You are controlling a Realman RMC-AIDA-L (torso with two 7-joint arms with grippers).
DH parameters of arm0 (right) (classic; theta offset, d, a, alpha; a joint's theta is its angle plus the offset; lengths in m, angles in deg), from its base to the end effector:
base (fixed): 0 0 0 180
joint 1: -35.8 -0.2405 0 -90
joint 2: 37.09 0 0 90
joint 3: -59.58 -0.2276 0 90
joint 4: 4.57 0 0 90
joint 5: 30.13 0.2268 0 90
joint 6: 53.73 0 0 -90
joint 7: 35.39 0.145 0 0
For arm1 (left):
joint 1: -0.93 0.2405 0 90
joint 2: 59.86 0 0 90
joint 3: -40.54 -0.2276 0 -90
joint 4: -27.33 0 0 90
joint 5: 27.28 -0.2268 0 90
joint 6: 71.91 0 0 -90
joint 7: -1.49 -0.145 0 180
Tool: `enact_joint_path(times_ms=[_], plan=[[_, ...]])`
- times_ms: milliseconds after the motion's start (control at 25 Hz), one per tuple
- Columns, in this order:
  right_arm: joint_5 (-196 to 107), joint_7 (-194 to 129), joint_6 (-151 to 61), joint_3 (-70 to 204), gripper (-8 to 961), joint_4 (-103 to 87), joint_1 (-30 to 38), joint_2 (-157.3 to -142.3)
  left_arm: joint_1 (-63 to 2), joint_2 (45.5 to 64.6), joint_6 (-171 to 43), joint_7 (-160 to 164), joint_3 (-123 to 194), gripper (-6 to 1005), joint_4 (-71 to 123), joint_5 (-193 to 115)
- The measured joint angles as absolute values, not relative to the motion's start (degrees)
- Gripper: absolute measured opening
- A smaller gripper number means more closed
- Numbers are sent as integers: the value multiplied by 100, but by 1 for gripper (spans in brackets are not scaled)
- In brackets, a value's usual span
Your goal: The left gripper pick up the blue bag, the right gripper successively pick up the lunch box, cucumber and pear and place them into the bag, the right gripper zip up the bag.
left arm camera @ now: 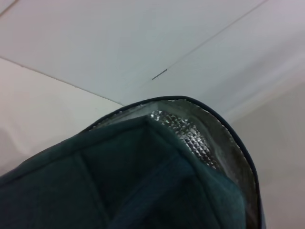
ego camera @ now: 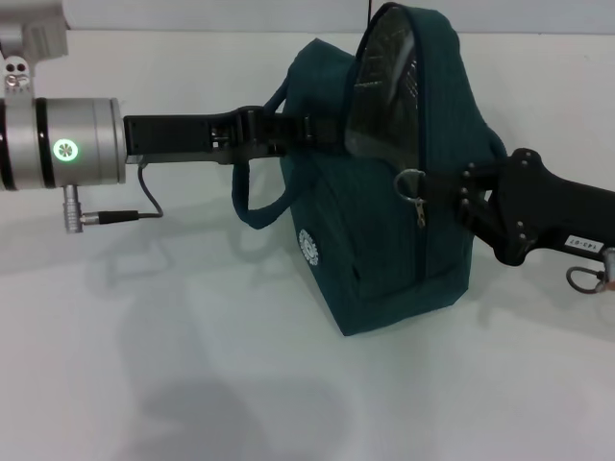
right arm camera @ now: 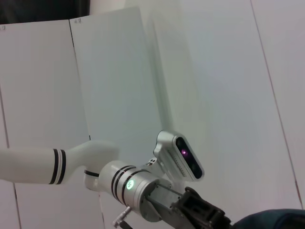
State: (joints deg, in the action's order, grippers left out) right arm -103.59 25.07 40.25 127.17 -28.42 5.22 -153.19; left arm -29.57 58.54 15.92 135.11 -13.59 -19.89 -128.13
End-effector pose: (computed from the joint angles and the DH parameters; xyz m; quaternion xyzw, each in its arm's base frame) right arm 0.2001 0.3142 -0.0117 -0.8995 0.0952 0.4172 0.0886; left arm -0.1917 0.3526 0.0246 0.8008 0.5226 0.2923 0.0080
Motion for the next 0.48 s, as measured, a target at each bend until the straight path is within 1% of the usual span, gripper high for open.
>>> enact_joint_path(times_ms=[200,320,480], plan=[[-10355,2507,4013,12717,6,-2839,506,-15319,-2955,5847,1681,13327,-1269,402,-1976,-12764],[-10345,2507,4006,12702,6,-2838,502,-15319,-2962,5812,1903,13157,-972,513,-1886,-12689],[-10255,2507,4005,12695,6,-2852,480,-15317,-2913,5776,2023,12904,-658,687,-1840,-12661]])
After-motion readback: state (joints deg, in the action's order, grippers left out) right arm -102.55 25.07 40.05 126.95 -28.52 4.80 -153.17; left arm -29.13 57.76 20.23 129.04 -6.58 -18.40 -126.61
